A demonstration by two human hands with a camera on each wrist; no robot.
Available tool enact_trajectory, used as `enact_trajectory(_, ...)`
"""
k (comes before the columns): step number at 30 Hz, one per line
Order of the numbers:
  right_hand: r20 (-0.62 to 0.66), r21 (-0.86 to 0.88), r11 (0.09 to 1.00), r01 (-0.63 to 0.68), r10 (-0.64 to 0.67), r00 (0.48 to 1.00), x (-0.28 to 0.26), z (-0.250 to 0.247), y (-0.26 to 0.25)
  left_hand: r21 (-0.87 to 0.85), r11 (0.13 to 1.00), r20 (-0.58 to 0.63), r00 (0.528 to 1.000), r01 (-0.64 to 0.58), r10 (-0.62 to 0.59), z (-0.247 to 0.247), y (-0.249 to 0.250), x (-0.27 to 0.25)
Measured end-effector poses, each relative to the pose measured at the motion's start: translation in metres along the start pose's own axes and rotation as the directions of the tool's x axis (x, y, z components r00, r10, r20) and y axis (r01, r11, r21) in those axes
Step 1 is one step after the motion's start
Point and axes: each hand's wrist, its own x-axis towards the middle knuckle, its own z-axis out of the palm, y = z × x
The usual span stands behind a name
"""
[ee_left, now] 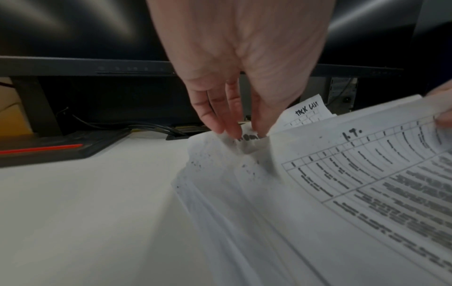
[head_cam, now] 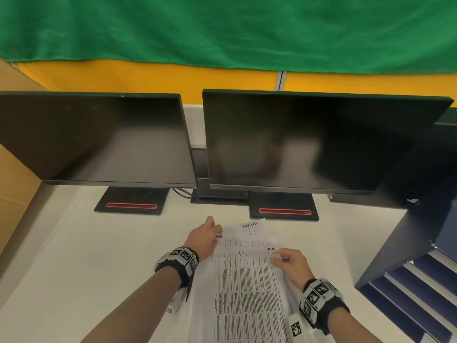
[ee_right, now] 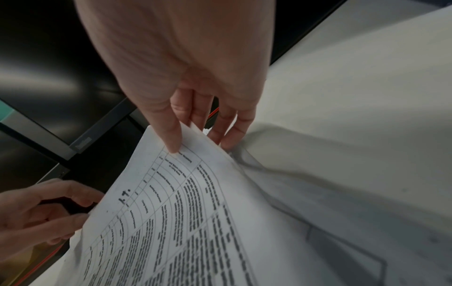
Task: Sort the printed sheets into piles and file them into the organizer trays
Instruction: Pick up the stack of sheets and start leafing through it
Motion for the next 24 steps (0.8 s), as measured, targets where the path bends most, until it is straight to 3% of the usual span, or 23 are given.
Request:
enact_trajectory(10,0.012,-0.048,0.999,-0.012,0.012,1.0,0.003,0.002,0.002,0.06,0.998,0.063,0.998,-0.012,0.008,-0.009,-0.001,0.0)
enact_trajectory(17,-0.023,0.033,0.999,0.002,-0.001,1.0,0.001,0.005,-0.004,-0.119,0.99,0.045,0.996,-0.073,0.079,0.002,-0.018,-0.023)
enact_trajectory(24,0.005,0.028,1.0,0.001,-0.001,1.0,0.009,0.006,-0.013,-0.344,0.929,-0.006,0.989,0.135,-0.146,0.002,-0.02,-0.019)
